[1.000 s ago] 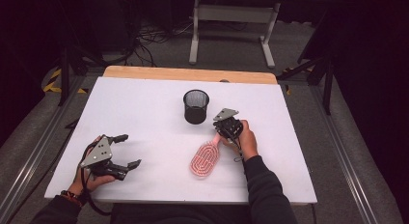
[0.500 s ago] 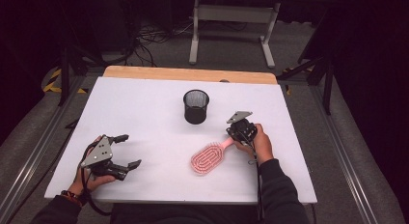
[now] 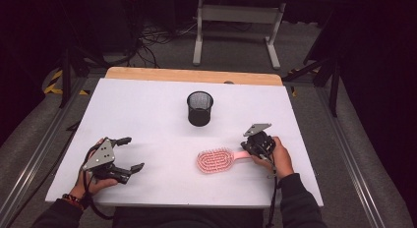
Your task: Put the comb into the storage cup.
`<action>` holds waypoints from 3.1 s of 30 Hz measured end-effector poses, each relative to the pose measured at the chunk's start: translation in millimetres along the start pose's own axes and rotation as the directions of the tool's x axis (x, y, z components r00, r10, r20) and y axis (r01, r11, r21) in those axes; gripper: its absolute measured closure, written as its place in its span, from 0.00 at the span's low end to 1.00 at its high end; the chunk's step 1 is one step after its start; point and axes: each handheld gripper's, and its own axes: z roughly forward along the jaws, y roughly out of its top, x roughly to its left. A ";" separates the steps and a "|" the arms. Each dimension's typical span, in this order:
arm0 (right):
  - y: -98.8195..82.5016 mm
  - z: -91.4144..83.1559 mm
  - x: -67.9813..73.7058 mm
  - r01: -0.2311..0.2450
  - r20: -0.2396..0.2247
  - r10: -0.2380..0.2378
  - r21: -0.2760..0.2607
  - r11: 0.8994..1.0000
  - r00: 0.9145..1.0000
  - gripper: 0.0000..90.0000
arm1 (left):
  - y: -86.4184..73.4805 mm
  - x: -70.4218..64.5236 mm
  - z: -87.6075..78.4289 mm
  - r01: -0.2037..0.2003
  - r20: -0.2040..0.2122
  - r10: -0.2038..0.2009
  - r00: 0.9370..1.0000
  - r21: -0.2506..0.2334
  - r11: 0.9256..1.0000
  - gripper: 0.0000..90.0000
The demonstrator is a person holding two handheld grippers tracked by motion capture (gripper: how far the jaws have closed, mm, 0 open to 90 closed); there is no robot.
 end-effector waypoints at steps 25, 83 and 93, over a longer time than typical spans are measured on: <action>-19.0 -17.3 20.9 0.049 -0.051 -0.050 -0.020 0.999 0.997 0.93 | 0.4 -0.4 -0.4 -0.009 0.000 0.009 1.000 0.002 1.000 0.07; 31.9 -7.4 39.5 0.512 -0.365 -0.408 0.257 0.820 0.837 0.77 | 0.1 -0.4 0.8 0.003 0.014 -0.003 1.000 0.007 1.000 0.07; 18.1 -16.4 36.8 0.438 -0.254 -0.406 0.083 0.895 0.878 0.77 | 0.5 -0.5 1.4 0.008 0.011 -0.008 1.000 0.005 1.000 0.07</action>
